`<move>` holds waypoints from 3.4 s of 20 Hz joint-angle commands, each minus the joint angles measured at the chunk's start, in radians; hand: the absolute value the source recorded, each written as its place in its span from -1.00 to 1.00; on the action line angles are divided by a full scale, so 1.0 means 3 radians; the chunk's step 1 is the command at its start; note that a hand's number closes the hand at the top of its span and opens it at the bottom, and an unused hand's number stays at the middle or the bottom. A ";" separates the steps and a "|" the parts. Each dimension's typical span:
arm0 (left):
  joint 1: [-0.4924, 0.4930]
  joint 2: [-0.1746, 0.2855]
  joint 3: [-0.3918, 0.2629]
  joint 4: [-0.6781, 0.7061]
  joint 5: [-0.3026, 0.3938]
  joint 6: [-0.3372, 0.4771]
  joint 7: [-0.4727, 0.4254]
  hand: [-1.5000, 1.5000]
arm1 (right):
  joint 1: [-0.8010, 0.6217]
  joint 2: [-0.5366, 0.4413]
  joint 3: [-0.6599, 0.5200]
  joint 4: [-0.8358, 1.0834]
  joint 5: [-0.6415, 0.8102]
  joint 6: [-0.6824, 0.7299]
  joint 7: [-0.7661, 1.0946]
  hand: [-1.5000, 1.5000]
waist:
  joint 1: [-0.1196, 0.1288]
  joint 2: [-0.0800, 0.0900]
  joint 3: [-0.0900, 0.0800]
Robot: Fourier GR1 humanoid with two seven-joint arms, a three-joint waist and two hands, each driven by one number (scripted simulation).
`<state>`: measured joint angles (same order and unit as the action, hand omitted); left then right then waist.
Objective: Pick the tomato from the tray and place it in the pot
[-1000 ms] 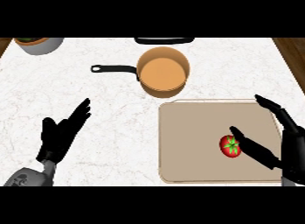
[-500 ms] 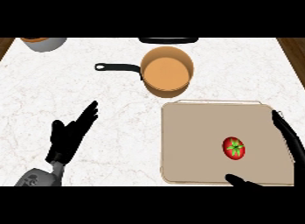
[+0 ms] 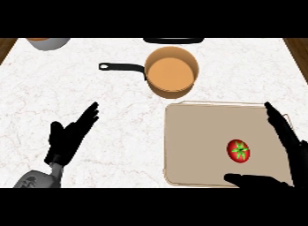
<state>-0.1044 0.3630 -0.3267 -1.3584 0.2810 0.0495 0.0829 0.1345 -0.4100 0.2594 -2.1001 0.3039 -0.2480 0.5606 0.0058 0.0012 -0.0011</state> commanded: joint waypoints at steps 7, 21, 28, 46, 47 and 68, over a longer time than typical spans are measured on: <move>-0.0035 -0.0140 0.0072 0.0064 -0.0101 -0.0057 0.0017 0.00 | -0.0092 -0.0235 -0.0125 0.0998 -0.0407 0.0807 -0.0262 -1.00 | -0.0020 -0.0001 0.0005; -0.0051 -0.0399 0.0342 0.0190 -0.0423 -0.0207 0.0006 0.00 | 0.0260 0.0118 -0.0552 0.1352 -0.0359 0.0856 -0.1396 -1.00 | -0.0040 -0.0006 0.0004; 0.0216 -0.0416 0.0289 -0.0238 -0.0463 -0.0208 0.0190 0.00 | 0.0069 0.0304 -0.0847 0.1763 -0.0904 0.1140 -0.1864 -1.00 | -0.0014 -0.0009 0.0006; 0.0079 -0.0527 0.0554 0.0049 -0.0637 -0.0440 0.0083 0.00 | -0.0387 0.0658 -0.0783 0.3191 -0.0455 0.1113 -0.2842 1.00 | -0.0004 0.0000 0.0005; -0.0106 -0.0520 0.0587 -0.0054 -0.0594 -0.0407 0.0318 0.00 | -0.0424 0.0737 -0.0829 0.3333 -0.0534 0.1105 -0.2906 1.00 | 0.0002 0.0002 0.0007; 0.0143 -0.0492 0.0666 -0.0042 -0.0621 -0.0396 0.0158 0.00 | 0.0094 0.1355 -0.0919 0.2660 -0.0976 -0.1370 -0.3245 1.00 | -0.0164 -0.0053 -0.0004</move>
<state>-0.0649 0.2097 -0.1356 -1.3692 0.0932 -0.0706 0.1349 0.1080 -0.0590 -0.0607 -1.2534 0.0594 -0.4176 -0.4494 -0.0341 -0.0222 -0.0207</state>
